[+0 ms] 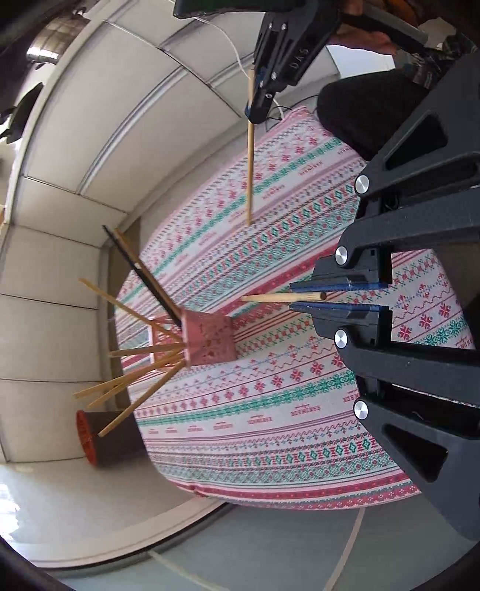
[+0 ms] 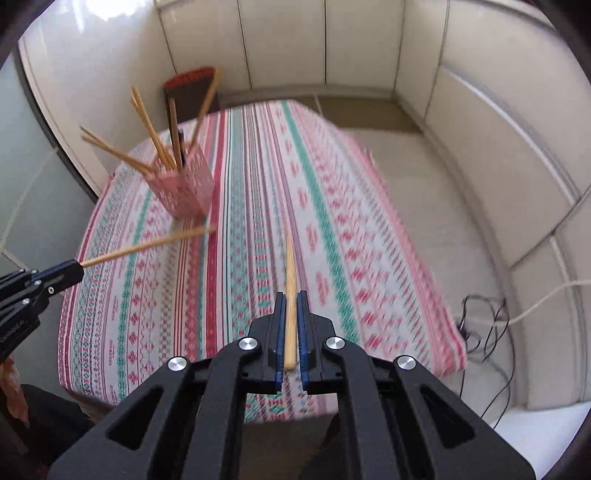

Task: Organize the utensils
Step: 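Lift both held chopsticks up over the pink basket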

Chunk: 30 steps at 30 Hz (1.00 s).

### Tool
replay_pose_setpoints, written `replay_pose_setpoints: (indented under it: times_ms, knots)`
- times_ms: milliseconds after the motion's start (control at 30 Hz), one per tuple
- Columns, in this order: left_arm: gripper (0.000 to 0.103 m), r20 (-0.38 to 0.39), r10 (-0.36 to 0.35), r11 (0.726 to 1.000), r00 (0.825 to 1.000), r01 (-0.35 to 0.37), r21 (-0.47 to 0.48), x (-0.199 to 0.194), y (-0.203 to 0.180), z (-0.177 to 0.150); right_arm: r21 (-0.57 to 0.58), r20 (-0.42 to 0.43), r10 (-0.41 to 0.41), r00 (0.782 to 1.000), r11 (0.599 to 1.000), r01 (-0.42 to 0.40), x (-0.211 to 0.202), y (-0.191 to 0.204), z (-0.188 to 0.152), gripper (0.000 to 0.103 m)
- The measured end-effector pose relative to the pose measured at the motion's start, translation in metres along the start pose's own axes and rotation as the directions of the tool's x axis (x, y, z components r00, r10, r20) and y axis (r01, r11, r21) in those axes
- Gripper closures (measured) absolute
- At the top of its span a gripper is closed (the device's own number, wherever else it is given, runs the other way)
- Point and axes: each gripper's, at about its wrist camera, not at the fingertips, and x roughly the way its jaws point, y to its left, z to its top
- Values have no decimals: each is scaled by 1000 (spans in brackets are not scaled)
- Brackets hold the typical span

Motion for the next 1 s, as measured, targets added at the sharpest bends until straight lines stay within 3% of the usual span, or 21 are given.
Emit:
replay_pose_setpoints:
  times_ms: [100,533,733,867,1000]
  knots:
    - [99,27,8,1000,1000,-7,-6,-6,-1,4,-22,72,13,997,1000,-12,-17,-8,6,97]
    - [99,155,18,1000,988,-15,-22,-51,1,31,-21,176,201,964,979,-201,-49,-12,19,97]
    - [99,246,12,1000,969,-9,-12,-97,-2,59,-50,234,334,913,942,-331,-110,-3,51,97]
    - [99,322,-2,1000,947,2,-3,-130,-5,95,-73,286,413,864,909,-411,-152,4,84,97]
    - [99,398,25,1000,917,-29,3,-149,-10,133,-123,377,406,833,913,-389,-175,18,122,97]
